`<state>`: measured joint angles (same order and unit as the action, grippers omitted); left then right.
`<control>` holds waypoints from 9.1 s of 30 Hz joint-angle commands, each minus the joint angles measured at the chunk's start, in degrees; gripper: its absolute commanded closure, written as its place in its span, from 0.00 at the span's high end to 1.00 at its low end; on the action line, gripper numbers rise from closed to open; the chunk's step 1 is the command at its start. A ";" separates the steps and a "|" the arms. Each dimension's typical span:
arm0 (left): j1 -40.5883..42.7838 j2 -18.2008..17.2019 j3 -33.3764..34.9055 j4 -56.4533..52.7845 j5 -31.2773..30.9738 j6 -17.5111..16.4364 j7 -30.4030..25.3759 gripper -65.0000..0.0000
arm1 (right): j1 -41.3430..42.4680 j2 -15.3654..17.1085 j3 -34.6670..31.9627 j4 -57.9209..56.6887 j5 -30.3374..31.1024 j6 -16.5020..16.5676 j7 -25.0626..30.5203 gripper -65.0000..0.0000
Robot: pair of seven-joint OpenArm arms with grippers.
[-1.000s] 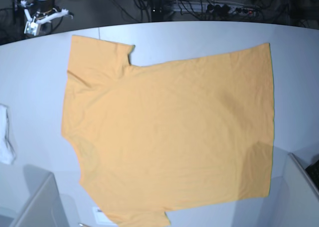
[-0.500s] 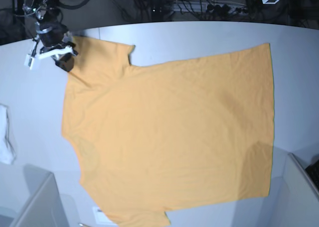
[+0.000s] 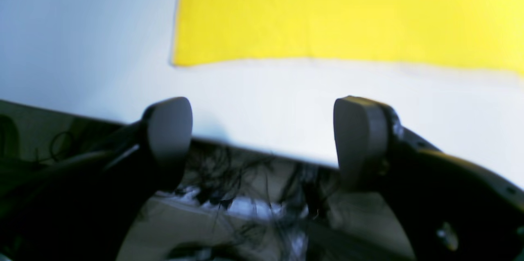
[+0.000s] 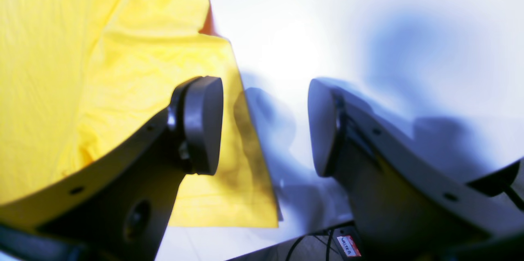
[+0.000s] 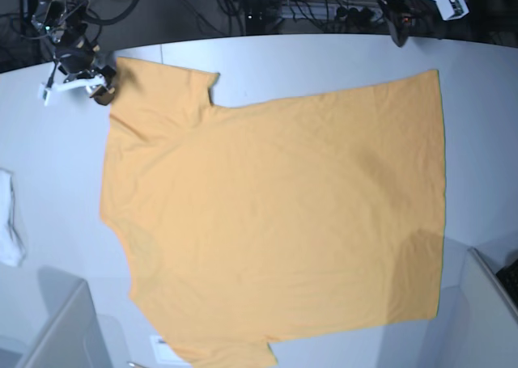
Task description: Fold the T-shirt properly
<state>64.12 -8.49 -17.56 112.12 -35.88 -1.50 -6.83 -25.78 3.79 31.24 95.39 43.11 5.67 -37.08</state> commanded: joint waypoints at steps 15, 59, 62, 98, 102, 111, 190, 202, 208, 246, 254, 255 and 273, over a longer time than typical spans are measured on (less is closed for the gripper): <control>-14.49 2.21 -18.88 -1.92 -11.29 -5.84 29.64 0.79 | -1.16 0.65 -8.70 0.12 0.18 0.53 -3.32 0.28; -35.15 5.19 -25.12 -18.18 -11.46 -12.44 48.72 0.49 | -1.08 0.91 -8.70 0.21 0.10 0.44 -3.67 0.00; -36.29 5.19 -25.12 -20.47 -11.55 -12.44 48.72 0.35 | -1.08 0.91 -8.70 0.21 0.10 0.35 -3.58 0.00; -20.73 3.17 -25.73 -0.42 -11.20 -12.44 48.37 0.00 | -12.51 0.38 -8.61 17.44 0.54 0.44 -3.49 0.00; -20.73 3.17 -25.73 0.10 -11.29 -12.44 48.37 0.00 | -11.36 0.38 -8.96 17.79 0.54 0.44 -3.75 0.00; -25.92 3.08 -25.65 0.19 -11.37 -12.35 48.72 0.00 | -1.69 0.56 -8.52 17.44 0.10 -0.09 -11.67 0.00; -64.95 -6.76 -21.08 -23.46 3.39 -6.81 57.51 0.00 | 51.49 1.97 -21.71 -29.77 -0.08 -7.12 -6.66 0.00; -66.18 -8.43 -17.21 -24.69 3.39 -6.72 57.34 0.00 | 55.01 2.14 -25.75 -32.93 0.01 -6.86 -6.22 0.00; -66.62 -8.43 -17.21 -24.69 3.75 -6.72 57.34 0.00 | 56.86 2.14 -28.30 -36.36 0.01 -6.86 -3.75 0.00; -73.22 -10.45 -17.91 -30.05 13.15 -6.99 57.34 0.76 | 48.51 5.31 -27.51 -25.11 0.18 -7.21 0.99 0.34; -63.02 -5.62 -31.80 -17.21 6.74 -11.29 57.60 0.86 | 33.12 1.53 -15.90 -2.16 0.45 -19.17 1.08 0.34; -61.61 -4.65 -33.56 -16.42 4.71 -11.91 57.60 0.86 | 31.80 1.17 -15.38 -0.67 0.45 -21.19 1.08 0.34; -51.68 1.41 -41.12 -20.73 -12.61 -12.44 57.16 0.86 | 20.90 -4.80 -12.65 -1.20 0.62 -28.57 10.05 0.55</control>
<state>12.86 -5.91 -58.46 90.15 -47.00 -13.39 51.59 -5.58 -1.13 18.55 93.17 43.33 -23.57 -27.53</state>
